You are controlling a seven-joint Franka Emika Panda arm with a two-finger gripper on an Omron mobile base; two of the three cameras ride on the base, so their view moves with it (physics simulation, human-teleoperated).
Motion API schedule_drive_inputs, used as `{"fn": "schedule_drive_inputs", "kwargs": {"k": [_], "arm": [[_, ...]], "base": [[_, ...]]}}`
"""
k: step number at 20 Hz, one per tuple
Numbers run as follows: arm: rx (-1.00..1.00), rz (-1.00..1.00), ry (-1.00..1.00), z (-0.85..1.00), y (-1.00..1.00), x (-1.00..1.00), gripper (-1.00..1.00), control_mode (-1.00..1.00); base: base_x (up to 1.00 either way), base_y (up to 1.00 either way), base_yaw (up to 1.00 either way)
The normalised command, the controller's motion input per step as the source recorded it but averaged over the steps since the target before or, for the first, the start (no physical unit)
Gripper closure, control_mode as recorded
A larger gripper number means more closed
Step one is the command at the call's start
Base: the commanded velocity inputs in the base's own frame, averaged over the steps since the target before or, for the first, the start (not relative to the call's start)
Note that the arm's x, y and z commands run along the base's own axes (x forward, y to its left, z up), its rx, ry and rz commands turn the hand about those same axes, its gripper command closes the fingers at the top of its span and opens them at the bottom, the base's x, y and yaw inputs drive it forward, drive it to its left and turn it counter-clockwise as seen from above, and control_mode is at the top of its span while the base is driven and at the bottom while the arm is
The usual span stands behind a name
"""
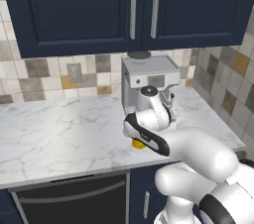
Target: Take a sugar cube from the saucer and place it inside the coffee. Then, grab milk from the fridge and place it next to the coffee on the counter to sweeten the coffee.
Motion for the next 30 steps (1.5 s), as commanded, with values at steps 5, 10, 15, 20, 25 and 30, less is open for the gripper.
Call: {"fn": "schedule_drive_inputs", "kwargs": {"k": [5,10,15,20,25,30], "arm": [[0.00,0.00,0.00,-0.19,0.00,0.06,-1.00,-1.00],[0.00,0.00,0.01,0.00,0.00,0.03,-1.00,-1.00],[0.06,-0.02,0.02,0.24,0.00,0.00,-1.00,-1.00],[0.05,-0.03,-0.01,0.76,-0.09,-0.22,-1.00,-1.00],[0.01,-0.01,-0.10,0.83,-0.24,-0.58,-1.00,-1.00],[0.00,0.00,-0.21,0.61,-0.27,-0.63,-1.00,-1.00]], "base": [[0.00,0.00,0.00],[0.00,0.00,0.00],[0.00,0.00,0.00],[0.00,0.00,0.00],[0.00,0.00,0.00],[0.00,0.00,0.00]]}}
